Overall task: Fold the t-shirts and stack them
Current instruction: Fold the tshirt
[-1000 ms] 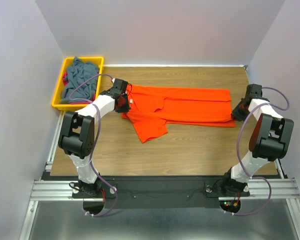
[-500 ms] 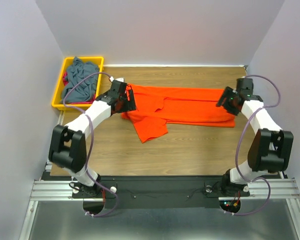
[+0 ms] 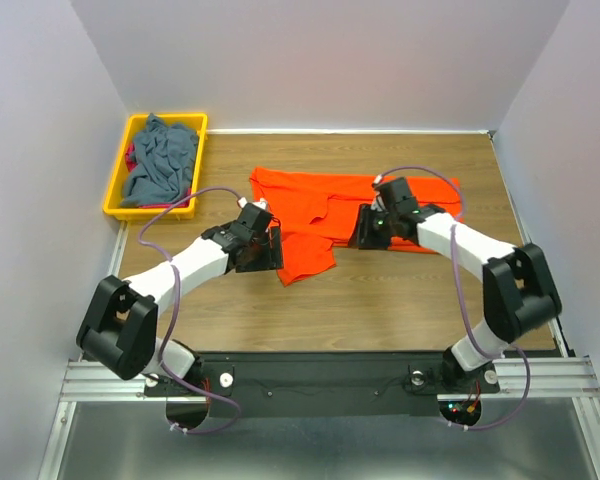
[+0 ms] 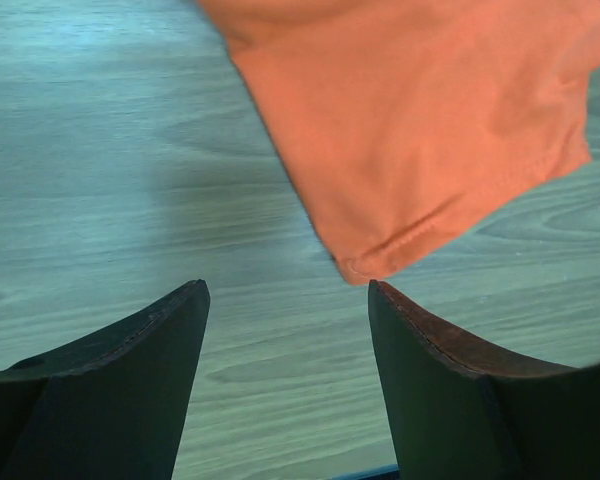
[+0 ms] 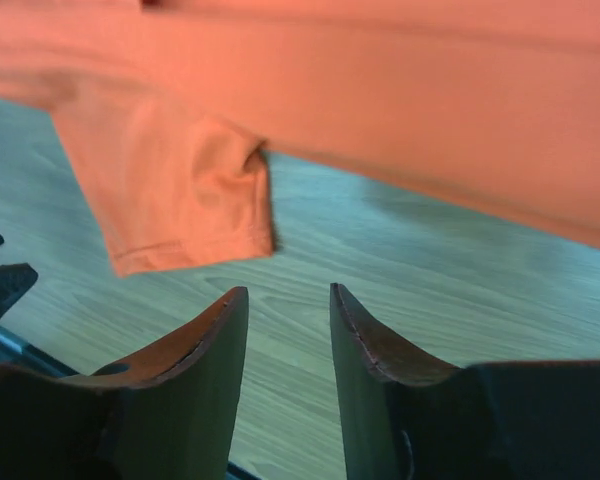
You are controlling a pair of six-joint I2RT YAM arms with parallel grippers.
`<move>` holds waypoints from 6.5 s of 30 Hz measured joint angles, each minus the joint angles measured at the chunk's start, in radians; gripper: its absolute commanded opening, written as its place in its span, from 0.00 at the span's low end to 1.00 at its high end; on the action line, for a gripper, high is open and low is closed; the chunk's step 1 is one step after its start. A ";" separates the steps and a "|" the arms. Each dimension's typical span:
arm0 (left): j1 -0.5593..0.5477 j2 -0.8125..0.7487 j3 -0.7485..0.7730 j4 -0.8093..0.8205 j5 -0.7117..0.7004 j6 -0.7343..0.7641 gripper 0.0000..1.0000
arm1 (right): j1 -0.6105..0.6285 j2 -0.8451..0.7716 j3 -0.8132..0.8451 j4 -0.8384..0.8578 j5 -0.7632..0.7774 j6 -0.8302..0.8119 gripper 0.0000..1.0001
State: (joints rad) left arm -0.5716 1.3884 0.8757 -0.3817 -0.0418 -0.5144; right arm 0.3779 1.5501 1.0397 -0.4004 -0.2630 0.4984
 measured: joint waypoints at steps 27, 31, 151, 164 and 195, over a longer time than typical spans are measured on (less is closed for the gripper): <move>-0.071 0.201 0.026 0.033 0.030 -0.020 0.66 | 0.219 0.257 0.065 0.071 0.119 0.105 0.40; -0.072 0.201 0.026 0.033 0.029 -0.020 0.63 | 0.219 0.256 0.065 0.071 0.146 0.105 0.40; 0.107 0.388 0.539 0.199 -0.232 0.204 0.52 | 0.090 0.516 0.673 -0.026 -0.036 -0.272 0.48; 0.177 0.433 0.323 0.213 -0.152 0.117 0.48 | 0.046 0.715 0.768 -0.034 -0.047 -0.309 0.45; 0.220 0.130 0.183 0.178 -0.230 0.177 0.99 | -0.182 0.033 0.101 -0.041 0.256 -0.252 0.49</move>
State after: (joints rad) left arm -0.3515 1.5181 1.0588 -0.2035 -0.2722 -0.3370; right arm 0.1955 1.5829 1.1412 -0.4412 -0.0071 0.2466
